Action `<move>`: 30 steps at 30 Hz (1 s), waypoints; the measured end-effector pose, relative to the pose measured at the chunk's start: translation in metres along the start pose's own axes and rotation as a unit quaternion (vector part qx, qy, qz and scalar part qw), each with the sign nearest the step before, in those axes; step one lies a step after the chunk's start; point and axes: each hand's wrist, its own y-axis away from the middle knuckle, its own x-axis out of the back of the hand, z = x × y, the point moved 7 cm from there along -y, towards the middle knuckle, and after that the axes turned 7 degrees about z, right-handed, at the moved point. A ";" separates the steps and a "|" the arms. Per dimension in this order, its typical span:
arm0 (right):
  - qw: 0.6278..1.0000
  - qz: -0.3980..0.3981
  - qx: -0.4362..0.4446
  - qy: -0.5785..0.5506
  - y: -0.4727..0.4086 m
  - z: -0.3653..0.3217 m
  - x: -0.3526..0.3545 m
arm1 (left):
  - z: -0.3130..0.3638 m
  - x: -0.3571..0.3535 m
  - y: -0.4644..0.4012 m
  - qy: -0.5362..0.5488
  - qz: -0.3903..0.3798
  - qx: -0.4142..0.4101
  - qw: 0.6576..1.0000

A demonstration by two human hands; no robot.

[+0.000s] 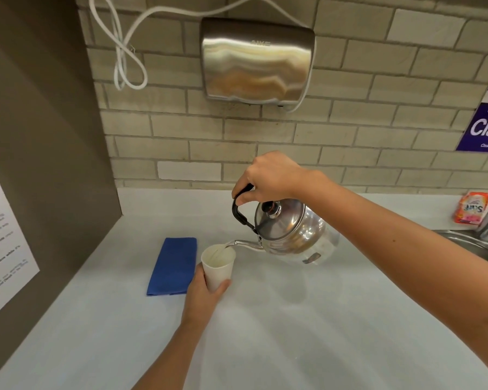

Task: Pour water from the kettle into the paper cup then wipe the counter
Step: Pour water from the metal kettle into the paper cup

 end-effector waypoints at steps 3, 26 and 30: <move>1.000 -0.002 -0.001 0.000 0.000 0.001 0.001 | 0.000 0.000 0.000 -0.002 0.001 0.000 1.000; 1.000 -0.011 -0.006 0.004 0.002 0.000 0.000 | -0.002 0.000 0.000 -0.017 0.006 0.007 1.000; 1.000 -0.009 -0.002 0.008 0.002 0.000 -0.002 | -0.002 0.000 0.000 -0.016 0.006 0.008 1.000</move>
